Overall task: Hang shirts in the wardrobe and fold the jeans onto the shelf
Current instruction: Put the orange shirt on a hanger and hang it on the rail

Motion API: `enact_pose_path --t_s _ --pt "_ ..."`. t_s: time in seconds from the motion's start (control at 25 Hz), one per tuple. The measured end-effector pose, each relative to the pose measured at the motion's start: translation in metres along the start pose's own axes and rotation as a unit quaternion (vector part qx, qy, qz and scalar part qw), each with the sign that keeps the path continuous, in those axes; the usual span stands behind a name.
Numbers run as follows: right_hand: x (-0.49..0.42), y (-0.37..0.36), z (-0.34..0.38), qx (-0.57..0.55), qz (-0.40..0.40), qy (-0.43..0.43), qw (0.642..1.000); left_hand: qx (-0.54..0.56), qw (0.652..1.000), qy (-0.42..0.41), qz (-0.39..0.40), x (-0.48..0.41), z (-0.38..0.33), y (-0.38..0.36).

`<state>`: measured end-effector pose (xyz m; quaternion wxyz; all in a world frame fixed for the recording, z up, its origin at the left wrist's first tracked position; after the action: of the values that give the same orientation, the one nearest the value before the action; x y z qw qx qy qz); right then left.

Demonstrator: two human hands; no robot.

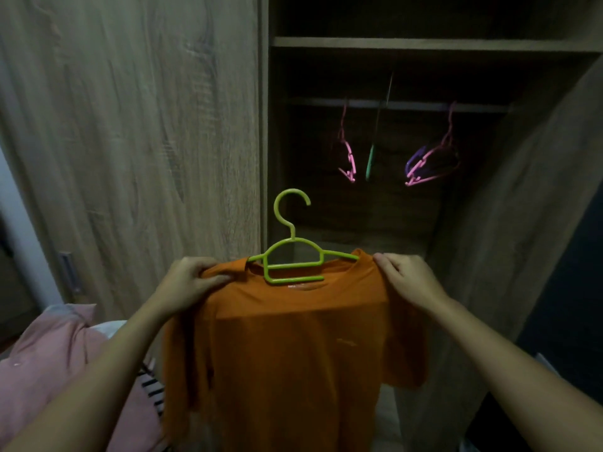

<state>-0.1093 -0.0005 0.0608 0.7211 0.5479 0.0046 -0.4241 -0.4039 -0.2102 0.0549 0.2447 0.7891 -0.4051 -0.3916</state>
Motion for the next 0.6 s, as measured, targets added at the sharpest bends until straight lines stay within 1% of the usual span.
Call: enact_pose_path --t_s 0.08,0.12,0.16,0.24,0.32,0.4,0.48,0.56,0.6 --pt "0.003 -0.020 0.017 0.019 0.069 0.026 0.997 -0.032 0.999 -0.018 -0.002 -0.003 -0.007 -0.004" --pt "0.003 -0.023 0.023 0.023 0.071 0.036 0.997 -0.037 0.999 -0.026 0.011 -0.004 -0.012 -0.008" --pt "0.002 -0.020 0.027 0.016 0.054 0.036 0.998 -0.036 0.999 -0.025 0.031 -0.005 -0.014 -0.010" --pt "0.001 -0.009 0.027 -0.033 0.004 0.022 0.999 -0.017 0.998 -0.013 0.064 -0.004 -0.014 -0.006" --pt "0.001 -0.004 0.028 -0.088 -0.003 0.013 0.996 0.024 0.999 -0.018 0.036 -0.001 -0.009 0.009" --pt "-0.004 -0.004 0.032 -0.117 0.030 0.014 0.993 0.043 0.998 -0.025 -0.029 0.005 -0.005 0.024" --pt "-0.010 -0.003 0.027 -0.121 0.076 0.000 0.990 0.067 0.995 -0.019 -0.076 0.011 0.000 0.032" --pt "-0.007 -0.002 0.003 -0.125 0.104 -0.055 0.985 0.086 0.992 -0.005 -0.098 0.015 0.002 0.040" --pt "0.000 -0.003 -0.012 -0.140 0.101 -0.088 0.981 0.098 0.990 0.004 -0.104 0.016 0.004 0.045"
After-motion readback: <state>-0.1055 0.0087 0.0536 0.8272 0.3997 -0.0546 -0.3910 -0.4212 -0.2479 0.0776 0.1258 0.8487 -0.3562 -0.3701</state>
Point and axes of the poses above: each hand's wrist, its own x-axis away from the middle knuckle, its own y-axis out of the back of the hand, z = x × y, the point moved 10 cm from there along -x, towards the middle knuckle, and after that the axes turned 3 degrees about y, right-handed, at the moved point
